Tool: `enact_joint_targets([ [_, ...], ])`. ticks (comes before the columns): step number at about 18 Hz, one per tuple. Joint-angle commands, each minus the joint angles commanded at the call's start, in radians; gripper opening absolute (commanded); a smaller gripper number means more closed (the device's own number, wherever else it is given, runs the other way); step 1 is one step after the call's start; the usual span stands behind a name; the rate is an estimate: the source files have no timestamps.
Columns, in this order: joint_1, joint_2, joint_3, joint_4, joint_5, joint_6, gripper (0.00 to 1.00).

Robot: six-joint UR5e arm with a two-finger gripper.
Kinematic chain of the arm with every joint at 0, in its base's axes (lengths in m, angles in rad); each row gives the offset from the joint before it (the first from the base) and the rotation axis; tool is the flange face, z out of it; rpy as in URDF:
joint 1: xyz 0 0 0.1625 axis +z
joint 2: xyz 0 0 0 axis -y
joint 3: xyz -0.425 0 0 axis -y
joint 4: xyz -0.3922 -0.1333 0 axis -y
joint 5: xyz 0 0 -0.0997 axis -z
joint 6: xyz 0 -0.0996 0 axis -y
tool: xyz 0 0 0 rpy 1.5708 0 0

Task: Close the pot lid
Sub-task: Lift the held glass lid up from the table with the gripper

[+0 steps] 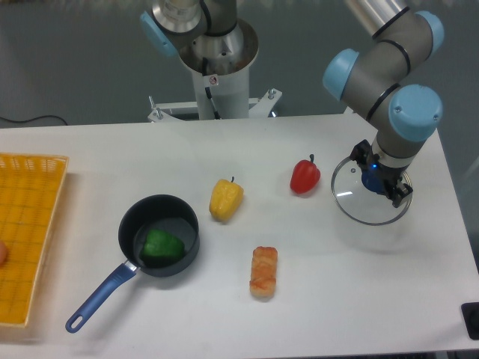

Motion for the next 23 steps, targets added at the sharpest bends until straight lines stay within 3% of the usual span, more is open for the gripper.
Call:
enact_joint_targets([
  [11,-0.040,0.003,0.005,0.000,-0.015,-0.023,0.41],
  [18,-0.104,0.034,-0.003,-0.003,-0.017,-0.041,0.40],
  [23,-0.158,0.041,-0.009,-0.006,-0.032,-0.126,0.41],
])
